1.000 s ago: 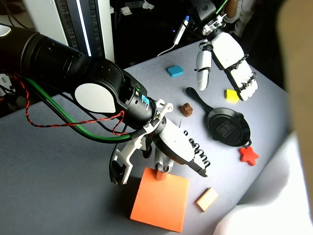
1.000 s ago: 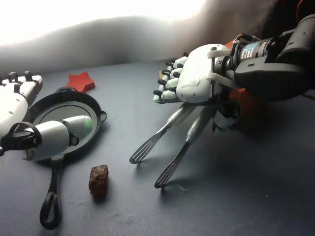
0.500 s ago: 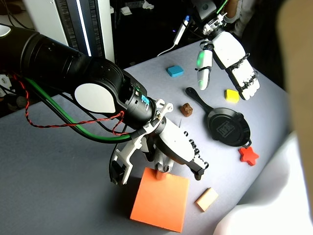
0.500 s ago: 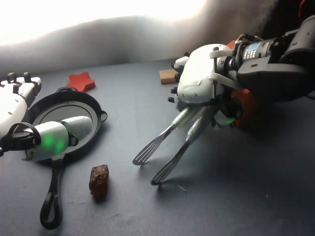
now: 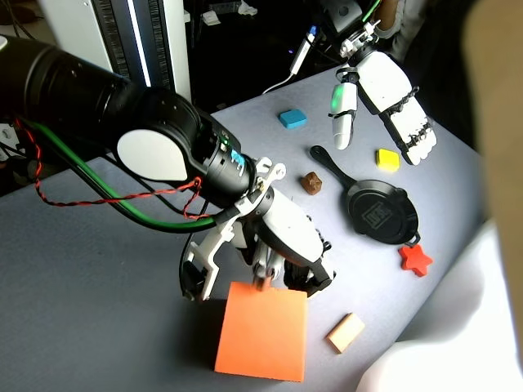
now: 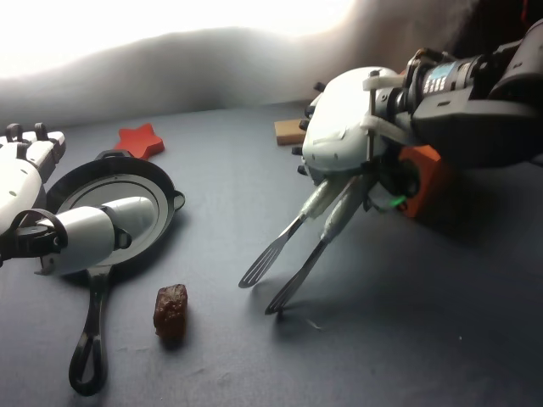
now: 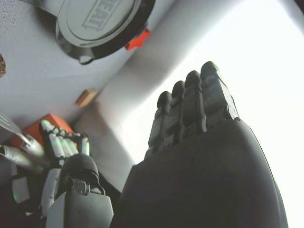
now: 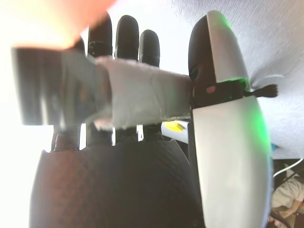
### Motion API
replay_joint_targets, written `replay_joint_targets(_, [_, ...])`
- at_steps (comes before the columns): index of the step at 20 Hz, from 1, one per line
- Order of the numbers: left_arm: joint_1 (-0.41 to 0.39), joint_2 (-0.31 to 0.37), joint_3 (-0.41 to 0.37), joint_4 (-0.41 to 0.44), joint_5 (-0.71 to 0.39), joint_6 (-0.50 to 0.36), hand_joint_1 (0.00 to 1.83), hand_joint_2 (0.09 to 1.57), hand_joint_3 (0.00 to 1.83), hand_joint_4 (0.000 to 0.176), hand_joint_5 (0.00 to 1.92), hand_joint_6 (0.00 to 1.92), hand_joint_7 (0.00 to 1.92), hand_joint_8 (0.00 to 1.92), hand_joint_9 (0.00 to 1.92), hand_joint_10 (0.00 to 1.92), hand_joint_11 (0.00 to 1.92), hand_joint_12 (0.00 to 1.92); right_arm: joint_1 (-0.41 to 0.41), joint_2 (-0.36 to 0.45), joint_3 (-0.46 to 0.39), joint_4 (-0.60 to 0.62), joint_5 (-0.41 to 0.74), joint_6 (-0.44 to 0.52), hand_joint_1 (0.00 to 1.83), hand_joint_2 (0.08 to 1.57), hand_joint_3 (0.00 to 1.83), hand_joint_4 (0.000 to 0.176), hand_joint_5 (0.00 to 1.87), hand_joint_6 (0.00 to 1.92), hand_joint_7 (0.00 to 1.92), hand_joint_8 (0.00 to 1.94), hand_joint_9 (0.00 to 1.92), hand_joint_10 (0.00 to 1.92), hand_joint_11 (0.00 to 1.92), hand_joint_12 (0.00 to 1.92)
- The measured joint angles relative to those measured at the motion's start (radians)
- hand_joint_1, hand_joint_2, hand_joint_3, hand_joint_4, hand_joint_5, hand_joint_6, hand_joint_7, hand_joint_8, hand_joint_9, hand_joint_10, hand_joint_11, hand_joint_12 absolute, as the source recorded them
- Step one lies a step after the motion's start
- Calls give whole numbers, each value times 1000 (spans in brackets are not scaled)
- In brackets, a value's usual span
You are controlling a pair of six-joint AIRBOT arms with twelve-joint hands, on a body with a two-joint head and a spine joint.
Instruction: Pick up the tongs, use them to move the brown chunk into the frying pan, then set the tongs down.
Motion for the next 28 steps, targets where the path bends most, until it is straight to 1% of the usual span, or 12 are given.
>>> replay_joint_targets(4, [0, 0, 0, 0, -2, 0, 0, 1081, 0, 0, 23, 8, 19, 7, 0, 0, 0, 0, 57, 39, -48, 0, -34, 56, 1083, 1245, 1, 0, 730, 1346, 977, 12, 904, 123, 357, 1380])
replay_joint_targets(8, [0, 0, 0, 0, -4, -1, 0, 1092, 0, 0, 42, 15, 21, 9, 0, 0, 0, 0, 131, 68, -94, -3, -91, 205, 1089, 1236, 0, 0, 749, 1319, 973, 8, 897, 123, 348, 1381])
replay_joint_targets(9, [0, 0, 0, 0, -5, -1, 0, 1105, 1, 0, 40, 14, 12, 4, 0, 0, 0, 0, 142, 82, -119, -74, -104, 310, 1092, 1233, 0, 0, 755, 1311, 973, 7, 895, 122, 348, 1379])
replay_joint_targets(12, [0, 0, -1, 1, -5, -1, 0, 1132, 13, 0, 47, 15, 9, 4, 0, 0, 0, 0, 149, 124, -228, -406, -158, 637, 1089, 1236, 0, 0, 745, 1324, 969, 5, 891, 118, 329, 1380])
replay_joint_targets(15, [2, 0, -1, 0, -5, -1, 0, 1115, 4, 0, 58, 17, 26, 9, 0, 0, 0, 0, 149, 151, -304, -560, -202, 903, 1077, 1252, 4, 0, 715, 1369, 939, 0, 876, 113, 318, 1382])
replay_joint_targets(16, [2, 0, -1, 0, -5, -1, 0, 1108, 0, 0, 46, 12, 31, 11, 4, 2, 0, 0, 148, 151, -332, -644, -215, 1022, 1041, 1221, 0, 0, 661, 780, 923, 8, 871, 105, 323, 1346])
replay_joint_targets(17, [2, 0, -1, 1, -5, -1, 0, 1085, 0, 0, 30, 4, 23, 7, 0, 0, 0, 0, 147, 147, -346, -715, -218, 1099, 1034, 1212, 0, 0, 727, 470, 919, 6, 869, 94, 323, 1317])
replay_joint_targets(18, [2, 0, -1, 0, -5, -1, 0, 1087, 0, 0, 28, 4, 24, 7, 0, 0, 0, 0, 141, 138, -352, -784, -215, 1155, 1047, 1202, 0, 0, 777, 311, 914, 2, 873, 83, 322, 1320])
replay_joint_targets(19, [2, 0, -1, -5, -5, -1, 0, 1076, 0, 0, 5, 0, 4, 1, 0, 0, 0, 0, 137, 124, -352, -818, -220, 1188, 1051, 1197, 0, 0, 813, 216, 916, 1, 881, 73, 331, 1315])
replay_joint_targets(21, [2, 3, 1, -30, -5, -7, 0, 1083, 0, 0, 12, 5, 7, 3, 0, 0, 0, 0, 110, 89, -352, -881, -256, 1284, 1048, 1204, 2, 0, 807, 171, 914, 0, 874, 65, 321, 1315])
replay_joint_targets(22, [-14, 6, 31, -41, -3, -13, 0, 1115, 5, 0, 21, 8, 22, 8, 0, 0, 0, 0, 89, 63, -352, -901, -293, 1311, 1069, 1187, 0, 0, 830, 148, 916, 1, 871, 59, 304, 1331])
replay_joint_targets(28, [-48, 14, 100, -65, -12, -1, 0, 1078, 0, 0, 18, 5, 14, 3, 0, 0, 0, 0, 69, 1, -350, -911, -319, 1329, 1065, 1192, 0, 0, 846, 101, 928, 1, 879, 47, 332, 1290])
